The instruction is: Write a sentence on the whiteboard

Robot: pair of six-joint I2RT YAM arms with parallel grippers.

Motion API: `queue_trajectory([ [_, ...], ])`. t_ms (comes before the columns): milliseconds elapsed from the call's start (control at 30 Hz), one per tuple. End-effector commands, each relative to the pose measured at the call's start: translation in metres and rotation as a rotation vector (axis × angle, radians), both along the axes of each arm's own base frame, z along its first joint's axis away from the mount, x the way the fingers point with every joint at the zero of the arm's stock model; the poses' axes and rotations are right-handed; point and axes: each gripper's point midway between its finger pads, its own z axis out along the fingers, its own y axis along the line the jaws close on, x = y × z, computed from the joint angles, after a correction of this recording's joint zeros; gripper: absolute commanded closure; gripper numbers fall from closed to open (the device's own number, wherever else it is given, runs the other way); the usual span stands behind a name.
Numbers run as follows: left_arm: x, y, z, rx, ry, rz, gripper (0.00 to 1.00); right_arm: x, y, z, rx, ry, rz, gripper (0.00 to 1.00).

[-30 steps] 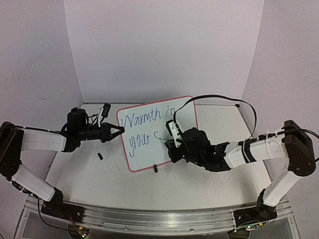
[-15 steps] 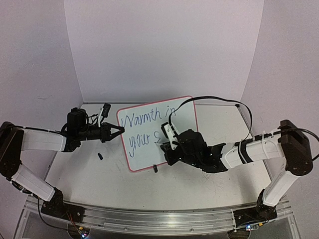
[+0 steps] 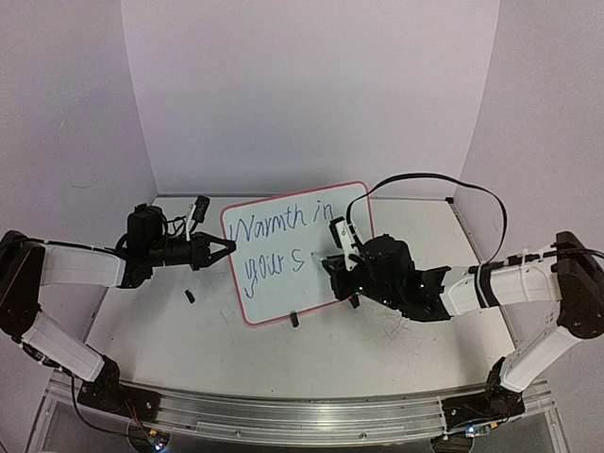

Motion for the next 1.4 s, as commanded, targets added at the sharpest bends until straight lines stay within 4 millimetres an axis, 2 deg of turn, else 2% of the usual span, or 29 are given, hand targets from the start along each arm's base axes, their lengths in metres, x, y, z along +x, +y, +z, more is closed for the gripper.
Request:
queue_trajectory([
  [0, 0.012, 0.005, 0.004, 0.047, -0.077, 0.049, 1.0, 0.004, 0.015, 0.011, 0.022, -0.027, 0.034, 1.0],
  [133, 0.013, 0.005, 0.005, 0.047, -0.078, 0.052, 1.0, 0.004, 0.018, 0.006, 0.012, -0.026, 0.047, 1.0],
  [433, 0.013, 0.004, 0.003, 0.048, -0.073, 0.047, 1.0, 0.014, 0.008, 0.006, 0.007, -0.047, -0.024, 1.0],
  [600, 0.013, 0.004, 0.003, 0.047, -0.071, 0.045, 1.0, 0.017, 0.011, 0.004, 0.003, -0.045, -0.023, 1.0],
  [900, 0.014, 0.004, 0.002, 0.047, -0.069, 0.043, 1.0, 0.005, 0.02, -0.007, -0.017, -0.011, 0.037, 1.0],
  [1200, 0.014, 0.003, 0.002, 0.047, -0.068, 0.042, 1.0, -0.001, 0.005, -0.022, -0.043, 0.019, 0.007, 1.0],
  [1367, 0.013, 0.004, 0.003, 0.046, -0.069, 0.043, 1.0, 0.003, -0.003, -0.019, -0.037, 0.015, -0.019, 1.0],
])
